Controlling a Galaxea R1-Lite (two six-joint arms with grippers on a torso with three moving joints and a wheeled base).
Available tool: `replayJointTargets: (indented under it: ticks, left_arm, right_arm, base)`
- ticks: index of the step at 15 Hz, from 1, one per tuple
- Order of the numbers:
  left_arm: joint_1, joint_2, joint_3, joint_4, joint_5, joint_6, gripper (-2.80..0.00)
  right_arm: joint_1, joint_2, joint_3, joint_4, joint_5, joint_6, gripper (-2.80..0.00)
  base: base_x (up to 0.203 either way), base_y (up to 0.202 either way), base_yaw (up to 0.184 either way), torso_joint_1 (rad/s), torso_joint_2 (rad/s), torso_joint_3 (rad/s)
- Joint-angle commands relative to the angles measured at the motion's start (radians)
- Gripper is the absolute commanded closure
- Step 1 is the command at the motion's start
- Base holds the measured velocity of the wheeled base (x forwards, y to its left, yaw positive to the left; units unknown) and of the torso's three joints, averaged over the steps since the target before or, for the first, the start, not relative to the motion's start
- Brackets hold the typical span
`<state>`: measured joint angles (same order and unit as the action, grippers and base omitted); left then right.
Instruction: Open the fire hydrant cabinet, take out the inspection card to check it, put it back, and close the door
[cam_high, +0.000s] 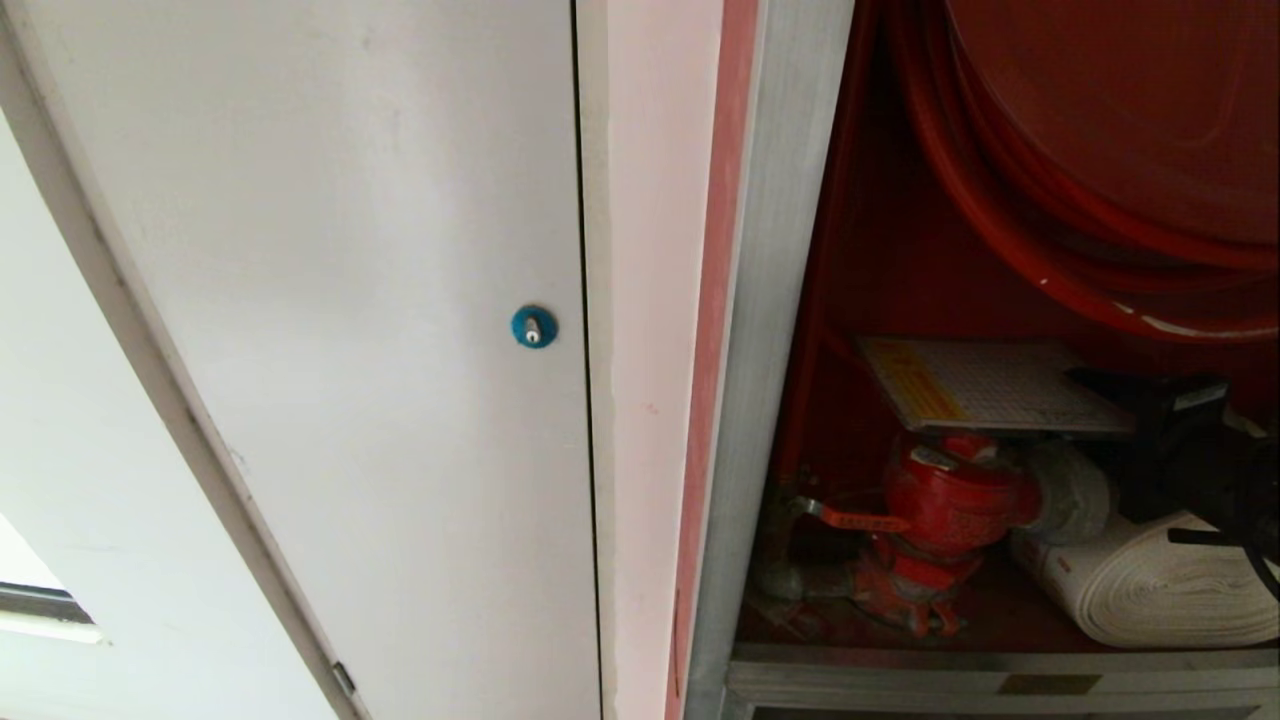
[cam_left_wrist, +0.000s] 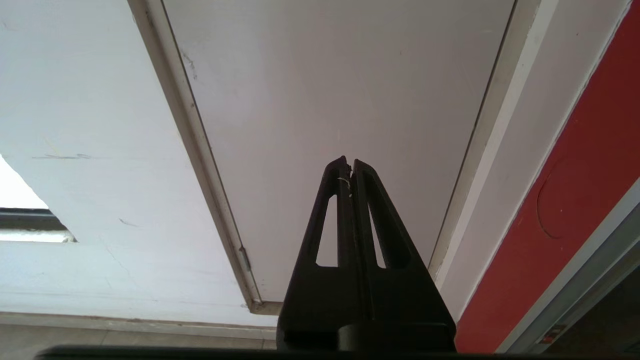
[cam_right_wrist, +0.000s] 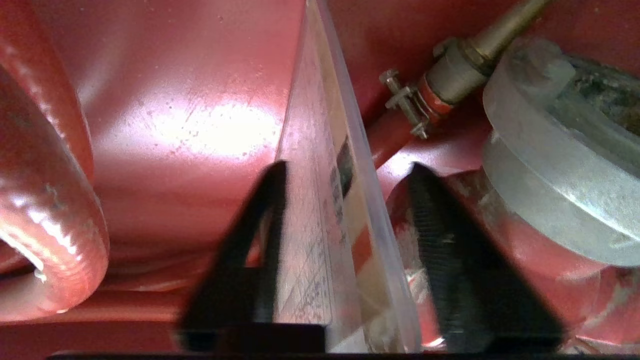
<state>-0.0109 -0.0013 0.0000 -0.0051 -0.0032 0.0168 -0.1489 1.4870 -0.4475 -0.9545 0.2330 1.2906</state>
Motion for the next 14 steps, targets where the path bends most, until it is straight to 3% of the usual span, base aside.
replayJointTargets:
  ticks: [1,4,9,14]
  left_arm:
    - [0.000,0.001,0.000,-0.001,0.000,0.000,0.00]
    - [0.000,0.001,0.000,-0.001,0.000,0.000,0.00]
    - [0.000,0.001,0.000,-0.001,-0.001,0.000,0.00]
    - [0.000,0.001,0.000,-0.001,0.000,0.000,0.00]
  right_arm:
    - [0.001,0.006,-0.006,-0.006,0.003,0.007,0.00]
    - [0.000,-0.001,-0.017,-0.006,0.005,0.036,0.00]
    - [0.000,-0.153,0.025,0.032,0.002,0.015,0.00]
    - [0.002,-0.383,0.059,0.238,0.007,-0.061,0.00]
  base:
    - [0.000,0.000,0.000,0.000,0.00,0.000]
    - [0.000,0.000,0.000,0.000,0.00,0.000]
    - [0.000,0.000,0.000,0.000,0.00,0.000]
    - [0.000,0.000,0.000,0.000,0.00,0.000]
